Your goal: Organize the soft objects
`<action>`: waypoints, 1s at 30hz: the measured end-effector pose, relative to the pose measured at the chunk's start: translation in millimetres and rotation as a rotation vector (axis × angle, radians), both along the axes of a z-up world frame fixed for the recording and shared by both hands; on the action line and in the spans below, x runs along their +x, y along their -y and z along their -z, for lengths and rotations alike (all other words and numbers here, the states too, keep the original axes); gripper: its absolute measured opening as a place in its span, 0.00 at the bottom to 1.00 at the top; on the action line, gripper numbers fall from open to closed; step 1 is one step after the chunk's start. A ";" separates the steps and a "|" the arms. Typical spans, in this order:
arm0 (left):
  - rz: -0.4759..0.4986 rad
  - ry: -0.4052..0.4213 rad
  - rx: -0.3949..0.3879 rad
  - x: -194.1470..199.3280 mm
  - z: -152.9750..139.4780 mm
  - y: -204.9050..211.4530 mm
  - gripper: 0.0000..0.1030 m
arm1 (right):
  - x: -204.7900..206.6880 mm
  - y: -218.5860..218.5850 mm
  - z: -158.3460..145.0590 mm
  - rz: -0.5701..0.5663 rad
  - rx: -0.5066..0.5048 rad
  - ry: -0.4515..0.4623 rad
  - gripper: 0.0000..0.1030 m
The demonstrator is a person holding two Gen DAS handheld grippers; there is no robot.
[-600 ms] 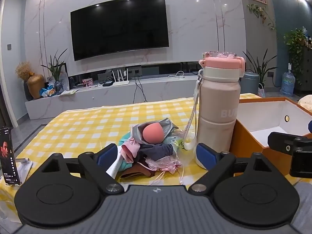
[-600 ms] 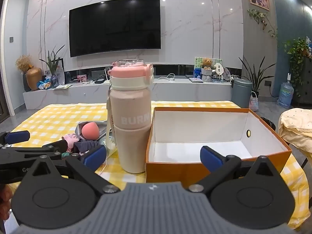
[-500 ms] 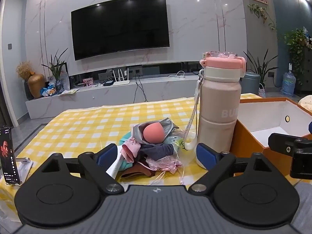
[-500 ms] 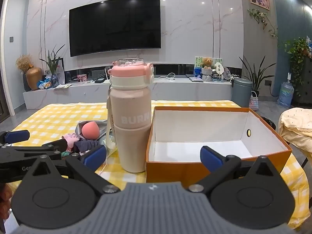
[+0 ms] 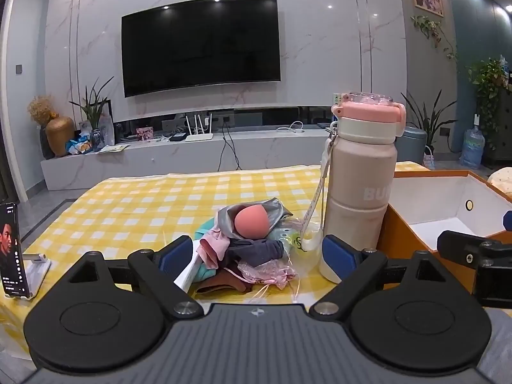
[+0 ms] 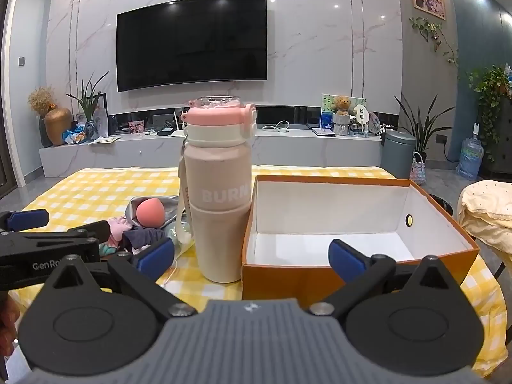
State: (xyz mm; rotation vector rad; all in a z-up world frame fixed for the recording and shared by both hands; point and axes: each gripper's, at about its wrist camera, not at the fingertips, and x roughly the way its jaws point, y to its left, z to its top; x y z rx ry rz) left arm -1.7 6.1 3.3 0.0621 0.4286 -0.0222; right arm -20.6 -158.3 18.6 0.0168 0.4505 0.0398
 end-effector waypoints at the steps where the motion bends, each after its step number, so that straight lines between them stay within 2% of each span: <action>1: -0.003 0.000 -0.003 -0.2 0.1 -0.5 1.00 | 0.1 0.2 -0.1 -0.001 -0.001 -0.001 0.98; 30: 0.000 -0.012 -0.004 0.3 2.6 1.5 1.00 | 1.4 -0.3 1.0 0.014 -0.017 -0.007 0.98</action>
